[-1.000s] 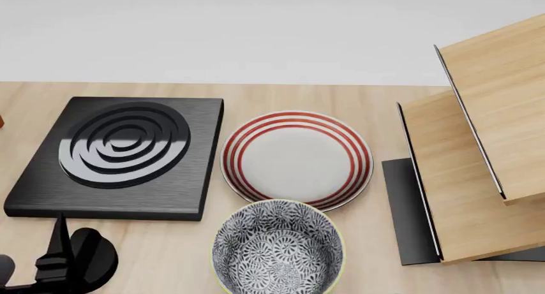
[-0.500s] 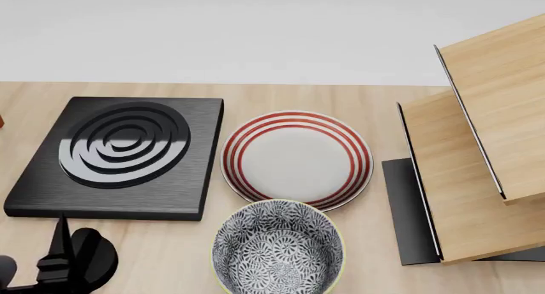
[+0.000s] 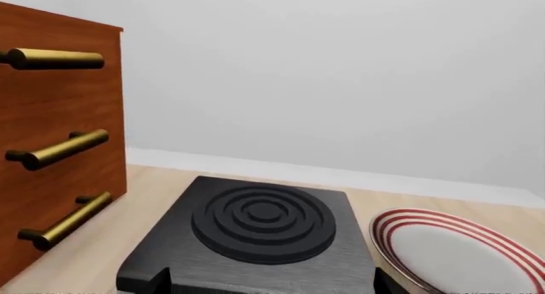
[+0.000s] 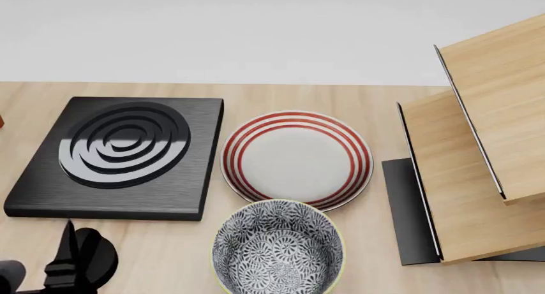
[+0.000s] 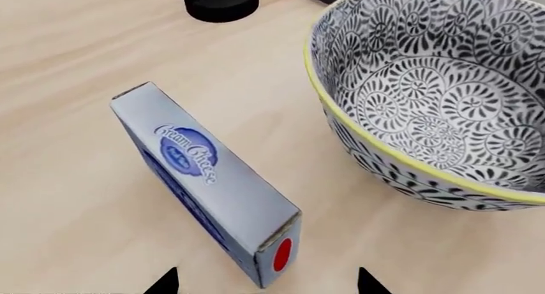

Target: Pick up the cream cheese and put it in the bowl.

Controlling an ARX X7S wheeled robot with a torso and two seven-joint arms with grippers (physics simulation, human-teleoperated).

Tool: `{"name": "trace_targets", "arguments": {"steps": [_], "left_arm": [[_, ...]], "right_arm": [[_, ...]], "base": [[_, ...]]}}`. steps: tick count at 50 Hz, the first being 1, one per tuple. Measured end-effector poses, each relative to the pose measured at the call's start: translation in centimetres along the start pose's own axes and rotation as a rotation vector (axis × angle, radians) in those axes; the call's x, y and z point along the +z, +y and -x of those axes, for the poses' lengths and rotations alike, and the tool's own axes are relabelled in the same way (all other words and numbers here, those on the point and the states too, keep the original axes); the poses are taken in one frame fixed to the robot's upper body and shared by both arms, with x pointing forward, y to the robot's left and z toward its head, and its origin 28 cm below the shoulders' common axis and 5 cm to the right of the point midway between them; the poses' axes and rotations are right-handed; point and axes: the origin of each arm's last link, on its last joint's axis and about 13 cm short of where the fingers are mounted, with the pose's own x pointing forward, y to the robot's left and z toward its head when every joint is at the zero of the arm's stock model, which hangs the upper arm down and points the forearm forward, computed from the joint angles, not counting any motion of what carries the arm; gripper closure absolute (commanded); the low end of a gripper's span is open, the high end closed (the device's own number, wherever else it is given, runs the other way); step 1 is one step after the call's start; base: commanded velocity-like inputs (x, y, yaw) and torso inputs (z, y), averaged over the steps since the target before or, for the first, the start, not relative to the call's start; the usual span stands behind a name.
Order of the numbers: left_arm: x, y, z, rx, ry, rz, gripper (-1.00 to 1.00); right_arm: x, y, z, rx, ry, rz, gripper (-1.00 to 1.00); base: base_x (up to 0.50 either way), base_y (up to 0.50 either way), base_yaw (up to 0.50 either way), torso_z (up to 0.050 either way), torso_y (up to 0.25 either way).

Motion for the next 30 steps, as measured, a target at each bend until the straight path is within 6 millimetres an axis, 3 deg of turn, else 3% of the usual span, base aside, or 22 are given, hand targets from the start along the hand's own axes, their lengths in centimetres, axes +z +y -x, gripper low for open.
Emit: {"name": "trace_targets", "arguments": {"steps": [30], "left_arm": [[-0.41, 0.25, -0.03, 0.006, 0.008, 0.001, -1.0]], "right_arm": [[0.97, -0.4, -0.98, 0.006, 0.028, 0.033, -1.0]], "base": [[0.0, 0.0, 0.0, 0.0, 0.0]]}}
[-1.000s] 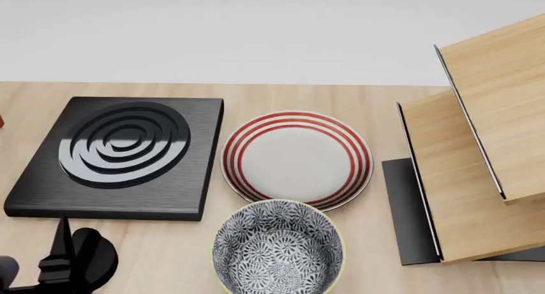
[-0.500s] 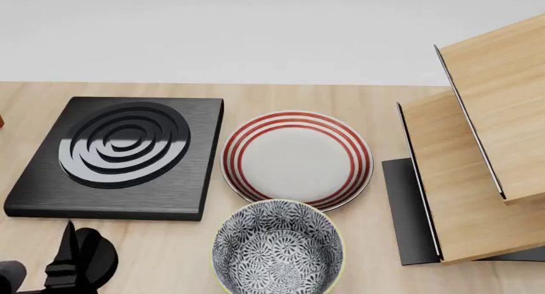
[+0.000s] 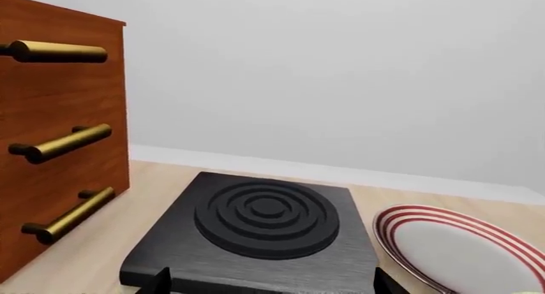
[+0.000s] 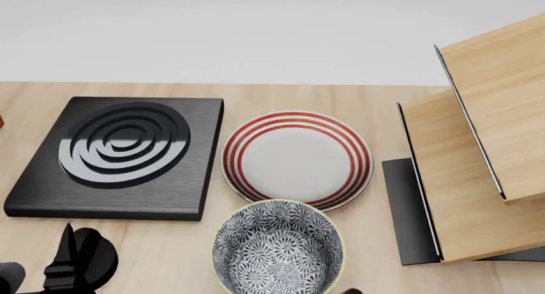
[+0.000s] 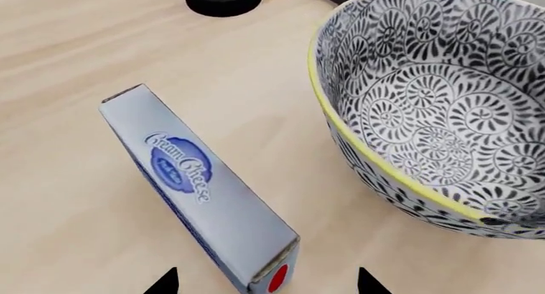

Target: Pick up the cream cheese and put it in the bowl.

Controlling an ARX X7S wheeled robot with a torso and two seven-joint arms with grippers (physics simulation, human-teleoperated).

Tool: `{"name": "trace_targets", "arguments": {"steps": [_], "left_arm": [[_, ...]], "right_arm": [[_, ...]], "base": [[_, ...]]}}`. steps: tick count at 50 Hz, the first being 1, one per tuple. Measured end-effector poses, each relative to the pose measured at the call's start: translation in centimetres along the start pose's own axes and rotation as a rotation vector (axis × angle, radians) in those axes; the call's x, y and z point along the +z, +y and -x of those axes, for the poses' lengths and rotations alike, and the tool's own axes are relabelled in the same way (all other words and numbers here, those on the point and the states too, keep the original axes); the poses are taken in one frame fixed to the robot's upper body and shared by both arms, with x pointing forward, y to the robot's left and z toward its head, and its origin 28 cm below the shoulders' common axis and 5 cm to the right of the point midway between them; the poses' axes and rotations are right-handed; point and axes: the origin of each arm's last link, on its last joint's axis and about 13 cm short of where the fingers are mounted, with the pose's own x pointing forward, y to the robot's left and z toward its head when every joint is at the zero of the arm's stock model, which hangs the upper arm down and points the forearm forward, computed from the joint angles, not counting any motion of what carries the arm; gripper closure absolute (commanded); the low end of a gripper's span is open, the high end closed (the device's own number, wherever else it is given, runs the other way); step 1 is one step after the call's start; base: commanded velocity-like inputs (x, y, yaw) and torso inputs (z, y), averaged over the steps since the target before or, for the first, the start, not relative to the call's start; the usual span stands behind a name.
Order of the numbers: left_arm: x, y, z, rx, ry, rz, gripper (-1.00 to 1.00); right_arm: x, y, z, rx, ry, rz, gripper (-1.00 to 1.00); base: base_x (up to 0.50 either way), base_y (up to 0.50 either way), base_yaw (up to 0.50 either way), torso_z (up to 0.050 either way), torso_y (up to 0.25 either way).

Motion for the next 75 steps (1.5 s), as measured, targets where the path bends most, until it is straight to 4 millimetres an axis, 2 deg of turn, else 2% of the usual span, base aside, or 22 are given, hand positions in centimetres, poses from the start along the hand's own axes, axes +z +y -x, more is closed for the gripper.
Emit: {"name": "trace_targets", "arguments": {"steps": [24, 75], "left_arm": [[0.3, 0.2, 0.2, 0.001, -0.008, 0.001, -1.0], [-0.3, 0.8, 0.2, 0.019, -0.005, 0.013, -1.0]], "right_arm": [[0.9, 0.0, -0.7, 0.016, 0.022, 0.035, -1.0], [1.3, 0.2, -2.5, 0.059, 0.054, 0.08, -1.0]], "base": [[0.0, 0.0, 0.0, 0.0, 0.0], [0.0, 0.0, 0.0, 0.0, 0.0]]}}
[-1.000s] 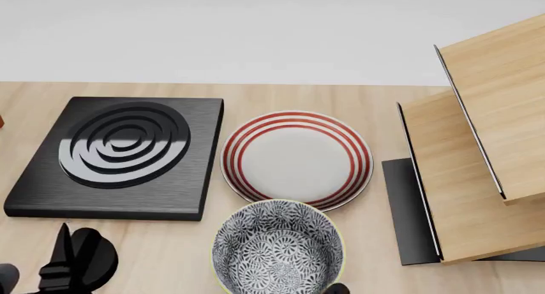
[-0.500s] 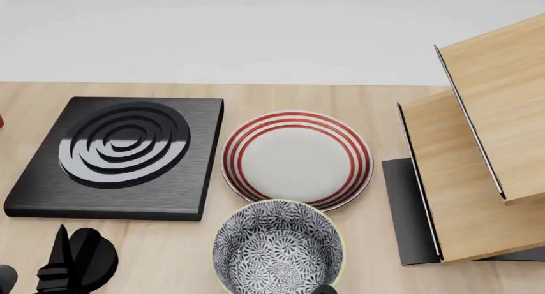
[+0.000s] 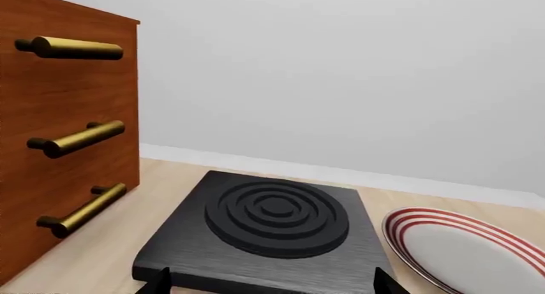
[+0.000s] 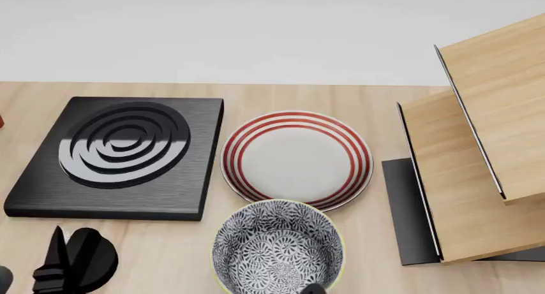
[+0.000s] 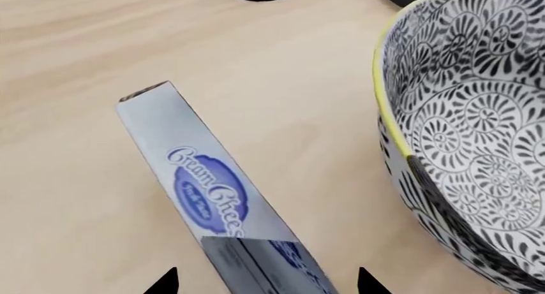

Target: Pick up the cream cheese and put it in the bowl.

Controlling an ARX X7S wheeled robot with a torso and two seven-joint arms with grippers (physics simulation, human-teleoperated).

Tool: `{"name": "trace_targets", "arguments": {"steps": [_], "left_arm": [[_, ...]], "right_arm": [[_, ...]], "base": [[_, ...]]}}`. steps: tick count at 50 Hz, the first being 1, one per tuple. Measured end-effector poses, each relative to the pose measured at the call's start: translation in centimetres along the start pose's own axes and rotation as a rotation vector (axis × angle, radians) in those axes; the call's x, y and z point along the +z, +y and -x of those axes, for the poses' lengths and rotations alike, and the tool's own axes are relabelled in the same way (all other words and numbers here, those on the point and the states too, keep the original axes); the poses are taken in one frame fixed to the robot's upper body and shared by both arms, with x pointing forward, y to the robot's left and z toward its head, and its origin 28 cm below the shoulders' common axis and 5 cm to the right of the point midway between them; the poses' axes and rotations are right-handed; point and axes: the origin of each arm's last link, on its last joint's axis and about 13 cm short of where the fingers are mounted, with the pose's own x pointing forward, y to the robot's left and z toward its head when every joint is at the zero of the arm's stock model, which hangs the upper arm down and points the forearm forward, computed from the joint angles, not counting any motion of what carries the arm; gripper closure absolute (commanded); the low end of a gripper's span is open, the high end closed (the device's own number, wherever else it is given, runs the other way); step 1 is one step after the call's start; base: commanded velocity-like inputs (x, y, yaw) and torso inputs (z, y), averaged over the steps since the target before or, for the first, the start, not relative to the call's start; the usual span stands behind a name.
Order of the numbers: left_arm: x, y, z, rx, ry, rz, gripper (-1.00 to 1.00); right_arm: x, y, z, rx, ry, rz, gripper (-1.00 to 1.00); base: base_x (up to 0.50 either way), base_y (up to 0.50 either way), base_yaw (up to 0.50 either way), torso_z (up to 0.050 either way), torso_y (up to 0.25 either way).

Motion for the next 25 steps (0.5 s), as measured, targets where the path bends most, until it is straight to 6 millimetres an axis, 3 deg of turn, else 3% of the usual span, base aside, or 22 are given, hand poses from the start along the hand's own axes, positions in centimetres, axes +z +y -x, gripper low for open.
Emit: {"name": "trace_targets", "arguments": {"steps": [4, 5, 25], "left_arm": [[0.0, 0.05, 0.0, 0.001, -0.001, 0.001, -1.0], [0.01, 0.05, 0.0, 0.001, -0.001, 0.001, -1.0], [-0.03, 0.04, -0.04, 0.001, -0.001, -0.002, -1.0]], "right_arm": [[0.04, 0.07, -0.09, 0.004, 0.002, 0.006, -1.0], [0.05, 0.1, -0.1, 0.006, 0.003, 0.008, 1.0], [0.27, 0.3, -0.02, 0.001, 0.008, 0.04, 1.0]], "base": [[0.0, 0.0, 0.0, 0.0, 0.0], [0.0, 0.0, 0.0, 0.0, 0.0], [0.0, 0.0, 0.0, 0.0, 0.0]]}}
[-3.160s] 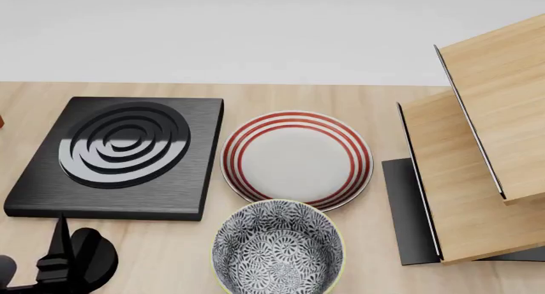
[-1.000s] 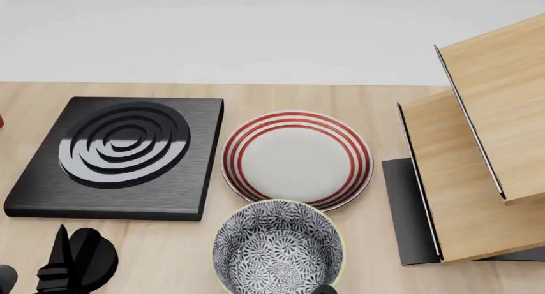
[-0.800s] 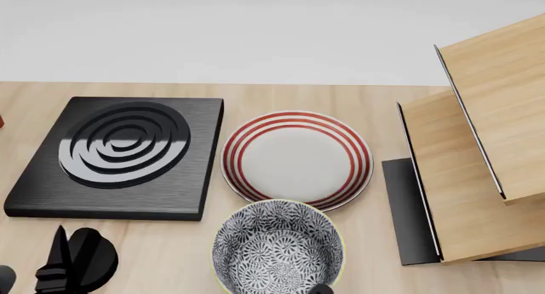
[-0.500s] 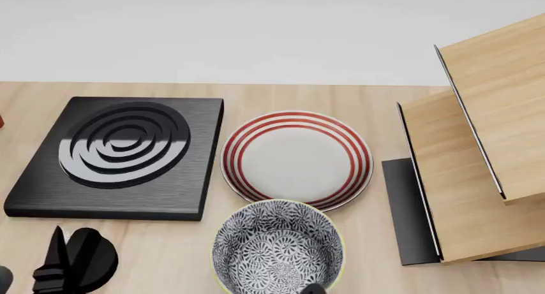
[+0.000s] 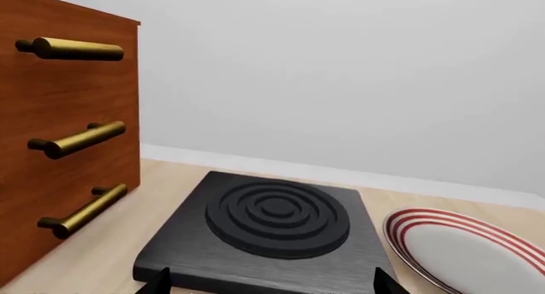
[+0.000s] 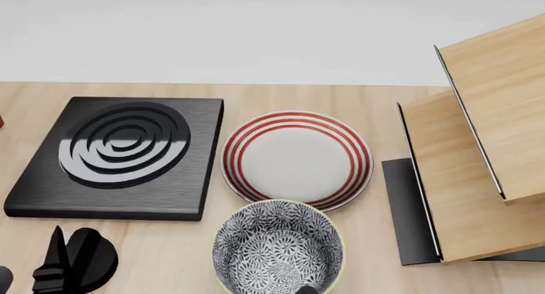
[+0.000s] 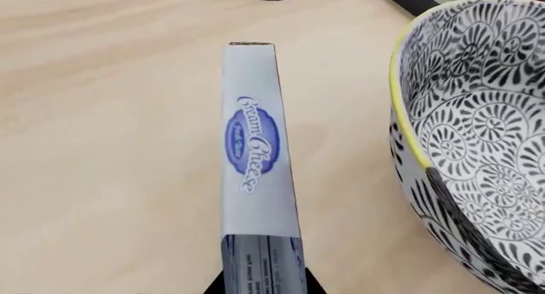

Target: Pick up the cream cheese and put it in the bowl.

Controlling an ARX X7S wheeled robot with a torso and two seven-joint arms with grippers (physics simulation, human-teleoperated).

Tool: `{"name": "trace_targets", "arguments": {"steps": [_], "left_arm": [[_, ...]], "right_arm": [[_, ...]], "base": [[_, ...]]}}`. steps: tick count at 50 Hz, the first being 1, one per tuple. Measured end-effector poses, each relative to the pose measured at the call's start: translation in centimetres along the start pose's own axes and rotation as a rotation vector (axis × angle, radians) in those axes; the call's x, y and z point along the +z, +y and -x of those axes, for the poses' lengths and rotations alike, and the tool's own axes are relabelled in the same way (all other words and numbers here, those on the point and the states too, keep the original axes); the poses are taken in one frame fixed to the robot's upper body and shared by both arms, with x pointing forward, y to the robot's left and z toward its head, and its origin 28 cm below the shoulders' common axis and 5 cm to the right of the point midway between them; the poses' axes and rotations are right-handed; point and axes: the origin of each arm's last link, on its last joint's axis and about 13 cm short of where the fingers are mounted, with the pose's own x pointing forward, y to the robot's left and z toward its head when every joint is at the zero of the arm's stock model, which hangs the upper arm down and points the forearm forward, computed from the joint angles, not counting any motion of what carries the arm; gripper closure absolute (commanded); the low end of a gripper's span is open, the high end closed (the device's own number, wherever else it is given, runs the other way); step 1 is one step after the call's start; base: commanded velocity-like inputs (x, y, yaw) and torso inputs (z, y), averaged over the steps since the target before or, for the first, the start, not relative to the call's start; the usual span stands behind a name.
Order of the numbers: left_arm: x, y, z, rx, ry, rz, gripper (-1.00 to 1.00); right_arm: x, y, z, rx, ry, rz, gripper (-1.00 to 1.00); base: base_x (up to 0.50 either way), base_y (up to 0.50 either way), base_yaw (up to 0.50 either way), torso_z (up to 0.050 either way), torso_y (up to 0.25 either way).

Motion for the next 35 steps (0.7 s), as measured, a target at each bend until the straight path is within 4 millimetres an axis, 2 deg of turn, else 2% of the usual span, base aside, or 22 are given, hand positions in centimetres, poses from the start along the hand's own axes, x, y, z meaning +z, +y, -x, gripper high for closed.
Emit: {"name": "trace_targets", "arguments": {"steps": [12, 35], "left_arm": [[0.0, 0.1, -0.1, 0.005, 0.001, 0.003, -1.0], [0.0, 0.3, -0.1, 0.017, -0.005, 0.007, -1.0]], "right_arm": [[0.3, 0.3, 0.2, -0.009, -0.001, 0.01, 1.0], [2.0, 1.0, 1.9, -0.045, -0.108, -0.011, 1.0]], "base": [[0.0, 0.0, 0.0, 0.0, 0.0], [0.0, 0.0, 0.0, 0.0, 0.0]]}}
